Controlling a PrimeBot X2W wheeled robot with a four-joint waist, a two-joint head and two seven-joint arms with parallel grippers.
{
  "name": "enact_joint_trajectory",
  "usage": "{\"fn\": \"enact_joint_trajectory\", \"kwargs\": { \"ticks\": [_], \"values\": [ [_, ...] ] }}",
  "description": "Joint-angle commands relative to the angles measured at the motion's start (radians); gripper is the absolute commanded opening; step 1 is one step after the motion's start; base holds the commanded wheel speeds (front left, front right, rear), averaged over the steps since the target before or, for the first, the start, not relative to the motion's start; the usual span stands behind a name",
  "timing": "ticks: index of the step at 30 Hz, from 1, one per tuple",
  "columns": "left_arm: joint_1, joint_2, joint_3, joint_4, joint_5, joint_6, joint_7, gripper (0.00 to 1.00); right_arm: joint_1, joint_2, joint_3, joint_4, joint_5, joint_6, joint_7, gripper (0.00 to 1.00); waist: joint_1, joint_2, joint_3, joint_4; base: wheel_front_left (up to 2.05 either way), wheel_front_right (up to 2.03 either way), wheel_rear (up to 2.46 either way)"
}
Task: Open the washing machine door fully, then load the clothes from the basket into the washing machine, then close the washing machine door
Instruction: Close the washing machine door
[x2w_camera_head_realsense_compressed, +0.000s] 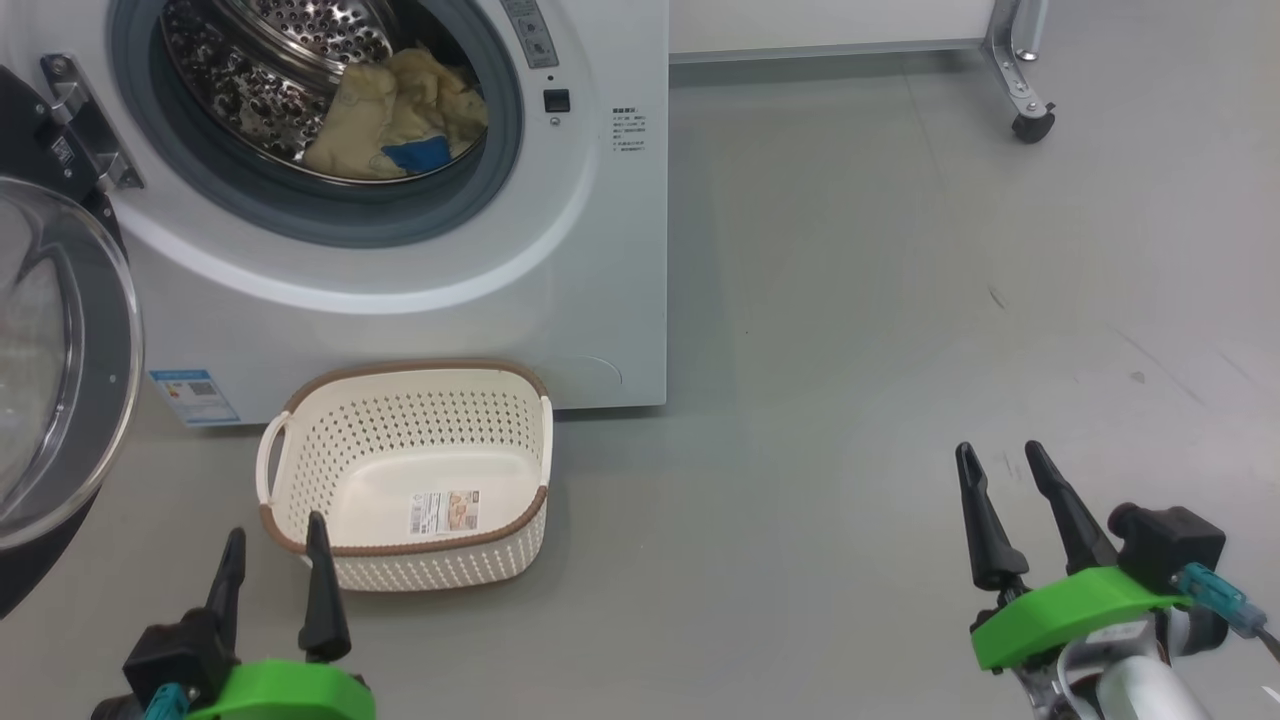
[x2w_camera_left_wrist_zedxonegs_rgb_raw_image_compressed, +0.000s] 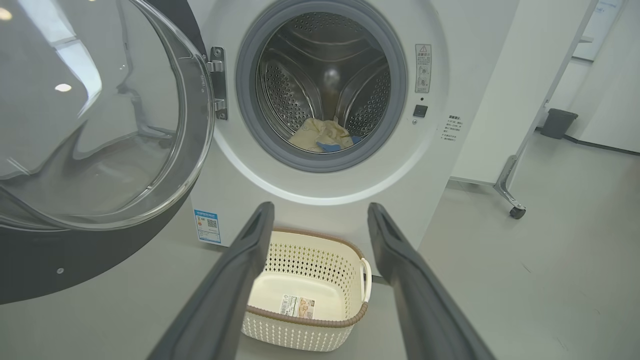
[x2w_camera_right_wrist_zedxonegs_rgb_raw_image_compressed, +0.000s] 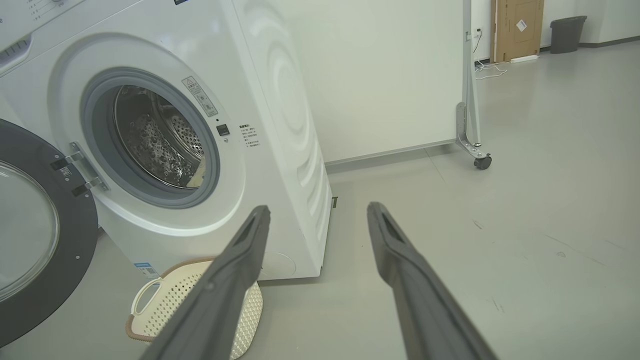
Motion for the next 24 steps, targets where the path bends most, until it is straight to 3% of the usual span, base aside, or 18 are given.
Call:
{"fn": "enact_joint_trajectory", "kwargs": {
  "ticks": [1, 9, 24],
  "values": [
    [-0.043, 0.006, 0.026, -0.026, 0.007, 0.002, -0.01, 1.0, -0.053, -0.005, 0.019, -0.028, -0.003, -0.003, -0.008, 1.0, 0.0, 0.0, 0.0, 0.003, 0.0, 0.0, 0.0],
    [-0.045, 0.006, 0.012, -0.023, 0.02, 0.005, -0.01, 1.0, -0.039, -0.002, 0.029, -0.034, -0.001, -0.003, -0.008, 1.0, 0.0, 0.0, -0.012, 0.072, 0.0, 0.0, 0.0],
    [-0.028, 0.027, 0.02, -0.031, 0.042, 0.005, -0.01, 1.0, -0.028, 0.011, 0.073, -0.042, 0.008, -0.003, -0.008, 1.0, 0.0, 0.0, -0.013, 0.371, 0.0, 0.0, 0.0]
  ]
}}
